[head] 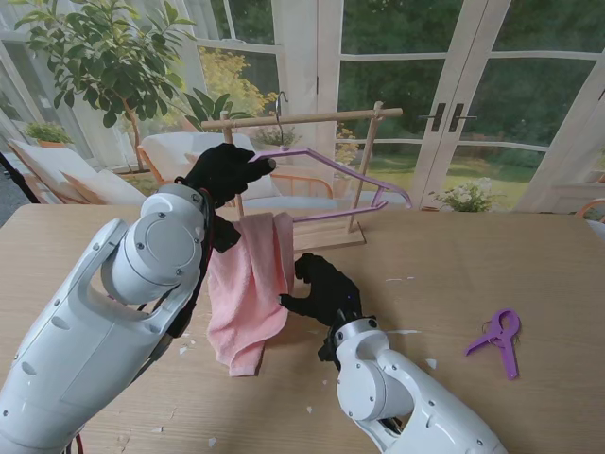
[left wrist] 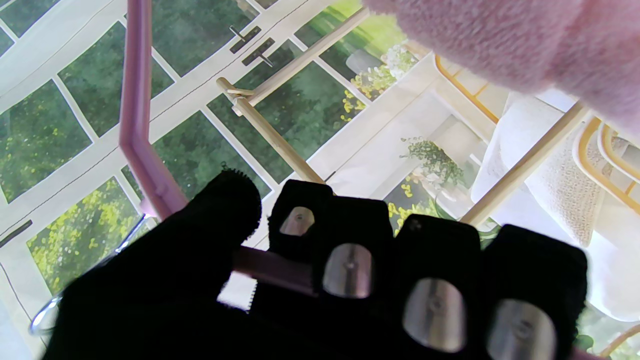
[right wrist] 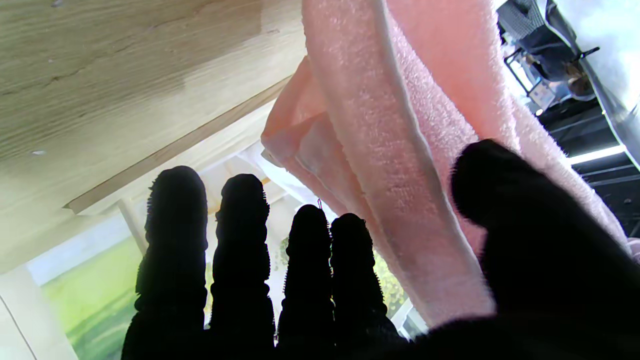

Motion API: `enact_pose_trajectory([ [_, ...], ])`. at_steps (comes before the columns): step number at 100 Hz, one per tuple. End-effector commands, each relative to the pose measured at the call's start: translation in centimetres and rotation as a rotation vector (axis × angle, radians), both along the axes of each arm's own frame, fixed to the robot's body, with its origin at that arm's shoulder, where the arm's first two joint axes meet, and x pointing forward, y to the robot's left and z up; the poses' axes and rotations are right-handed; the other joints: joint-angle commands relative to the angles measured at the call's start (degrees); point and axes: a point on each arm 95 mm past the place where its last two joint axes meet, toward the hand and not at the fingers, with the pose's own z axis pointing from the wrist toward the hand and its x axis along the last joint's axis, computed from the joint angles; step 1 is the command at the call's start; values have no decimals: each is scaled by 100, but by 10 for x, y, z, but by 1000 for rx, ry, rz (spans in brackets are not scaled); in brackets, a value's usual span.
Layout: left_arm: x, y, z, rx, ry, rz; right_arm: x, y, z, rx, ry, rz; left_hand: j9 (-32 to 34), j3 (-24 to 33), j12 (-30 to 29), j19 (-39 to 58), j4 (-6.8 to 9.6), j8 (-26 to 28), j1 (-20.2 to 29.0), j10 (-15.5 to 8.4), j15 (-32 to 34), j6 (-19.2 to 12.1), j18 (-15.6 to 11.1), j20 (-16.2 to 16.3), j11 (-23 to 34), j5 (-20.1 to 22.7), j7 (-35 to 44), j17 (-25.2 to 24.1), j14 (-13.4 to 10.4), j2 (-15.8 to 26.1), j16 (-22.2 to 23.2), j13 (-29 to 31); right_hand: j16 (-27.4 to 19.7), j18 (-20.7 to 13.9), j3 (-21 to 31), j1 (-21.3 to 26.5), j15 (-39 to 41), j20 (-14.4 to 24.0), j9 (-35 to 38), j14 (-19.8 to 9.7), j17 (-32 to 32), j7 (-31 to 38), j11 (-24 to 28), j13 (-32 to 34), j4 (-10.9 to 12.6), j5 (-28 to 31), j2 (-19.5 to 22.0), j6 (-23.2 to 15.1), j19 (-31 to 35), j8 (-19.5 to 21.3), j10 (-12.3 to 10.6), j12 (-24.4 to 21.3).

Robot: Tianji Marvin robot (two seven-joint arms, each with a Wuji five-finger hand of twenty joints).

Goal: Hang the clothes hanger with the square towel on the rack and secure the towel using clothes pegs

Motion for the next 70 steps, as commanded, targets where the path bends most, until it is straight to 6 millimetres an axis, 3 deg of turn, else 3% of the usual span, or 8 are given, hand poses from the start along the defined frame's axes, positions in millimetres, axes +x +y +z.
enact_pose_trajectory([
  [1,-2,-2,5,-11,0,-13,0,9,2,32,15,3,263,-95,94,1691,161,256,84,-314,603,57,-106,299,241,180,109,285,-53,339,-33,221,-162,-39,-504,529,134,2946,251,-96,131,101,89,225,285,328,633,-241,234,-73,-190,-192],
  [8,-2,-1,5,-10,2,-10,0,11,3,58,10,-7,274,-99,90,1691,164,256,79,-330,609,43,-116,303,240,185,110,286,-67,335,-41,222,-664,195,-423,1433,-28,2845,938,62,287,315,-188,640,383,895,703,-634,118,-1223,-66,-884],
  [11,-2,-1,5,-10,2,-7,-1,10,4,65,6,-9,278,-96,88,1691,166,256,84,-325,612,44,-118,304,239,186,109,287,-64,334,-43,222,-816,323,-326,1527,-173,2787,1367,144,392,153,-406,929,569,1363,801,-761,39,-1561,46,-1204],
  [13,-2,-1,4,-10,2,-6,-1,10,5,70,6,-8,279,-96,87,1691,167,256,88,-322,613,49,-119,305,238,190,109,287,-62,330,-45,221,-960,388,131,1397,-286,2735,1576,195,427,13,-525,1049,639,1624,829,-819,-6,-1820,126,-1474],
  [17,-1,0,4,-9,2,-3,-2,9,6,82,4,-7,279,-100,85,1691,166,256,79,-319,614,46,-121,306,238,187,106,287,-60,337,-48,221,-1131,496,1165,1199,-487,2650,1923,258,481,-182,-745,1228,136,2019,622,-878,-95,-2138,227,-1779],
  [22,-1,1,3,-10,1,2,-4,8,8,89,-2,-2,279,-96,84,1691,168,256,84,-318,616,45,-122,308,237,188,105,287,-59,334,-51,221,-1262,582,1533,1167,-700,2567,2266,315,571,-362,-968,1430,-182,2383,457,-913,-209,-2372,259,-1999],
  [47,4,4,-3,11,1,27,-28,5,28,179,-66,53,279,-105,81,1691,166,256,86,-318,620,38,-119,301,239,186,102,287,-58,348,-62,220,-1302,558,2096,768,-501,2489,3007,391,1158,-230,-746,2204,-217,2910,266,-450,153,-2088,357,-1978],
  [70,6,4,-11,40,1,28,-40,8,65,278,-123,115,279,-117,78,1691,165,256,80,-318,623,32,-127,288,240,175,103,290,-58,353,-70,219,-1223,489,2056,691,-134,2410,3121,421,1480,-139,-483,2409,-153,3022,329,-272,573,-1898,481,-1843],
])
